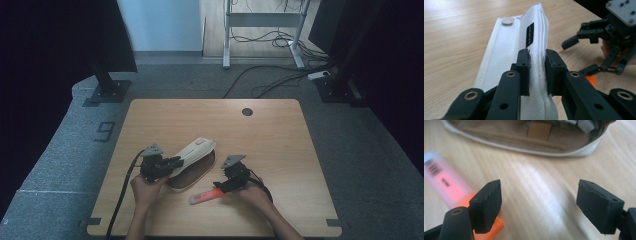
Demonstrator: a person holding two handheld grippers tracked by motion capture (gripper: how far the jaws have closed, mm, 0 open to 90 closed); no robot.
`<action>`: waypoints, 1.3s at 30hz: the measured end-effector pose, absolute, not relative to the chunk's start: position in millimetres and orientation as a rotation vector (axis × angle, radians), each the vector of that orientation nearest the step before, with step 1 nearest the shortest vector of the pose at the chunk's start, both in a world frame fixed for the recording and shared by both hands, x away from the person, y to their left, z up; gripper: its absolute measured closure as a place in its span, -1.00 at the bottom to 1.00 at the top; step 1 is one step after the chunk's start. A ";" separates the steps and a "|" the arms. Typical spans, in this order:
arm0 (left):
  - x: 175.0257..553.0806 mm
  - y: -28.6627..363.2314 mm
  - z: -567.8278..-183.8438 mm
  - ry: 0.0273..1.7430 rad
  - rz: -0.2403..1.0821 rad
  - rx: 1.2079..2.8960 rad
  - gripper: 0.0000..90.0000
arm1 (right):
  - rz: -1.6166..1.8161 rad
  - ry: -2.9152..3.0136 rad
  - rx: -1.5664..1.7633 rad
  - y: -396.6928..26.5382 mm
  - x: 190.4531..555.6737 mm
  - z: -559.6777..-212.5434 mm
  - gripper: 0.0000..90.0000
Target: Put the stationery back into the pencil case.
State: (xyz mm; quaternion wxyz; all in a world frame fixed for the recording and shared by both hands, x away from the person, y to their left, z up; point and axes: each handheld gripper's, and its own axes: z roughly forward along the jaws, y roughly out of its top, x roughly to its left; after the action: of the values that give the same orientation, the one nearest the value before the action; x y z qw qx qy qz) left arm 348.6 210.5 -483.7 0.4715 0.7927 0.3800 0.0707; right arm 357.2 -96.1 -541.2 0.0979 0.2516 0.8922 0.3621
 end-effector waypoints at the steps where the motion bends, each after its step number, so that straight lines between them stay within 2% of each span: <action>1: 348.6 210.5 -483.7 0.931 0.173 1.941 0.66 | 1.071 2.644 0.748 -98.0 353.8 -541.6 -0.55; 12: 348.5 210.0 -483.9 0.932 0.173 1.941 0.66 | 1.126 2.650 0.699 -106.8 332.2 -526.0 -0.51; 26: 348.4 210.0 -483.9 0.930 0.173 1.945 0.65 | 1.131 2.729 0.601 -93.6 312.2 -535.5 -0.45; 39: 348.4 209.8 -484.0 0.930 0.172 1.944 0.65 | 1.095 2.778 0.452 -85.5 306.3 -540.9 -0.02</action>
State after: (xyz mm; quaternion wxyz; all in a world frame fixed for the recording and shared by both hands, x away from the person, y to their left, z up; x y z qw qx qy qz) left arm 348.4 209.8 -484.0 0.4706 0.7934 0.3796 0.0704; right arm 306.3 -85.5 -540.9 0.0606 0.1494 0.9182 0.3619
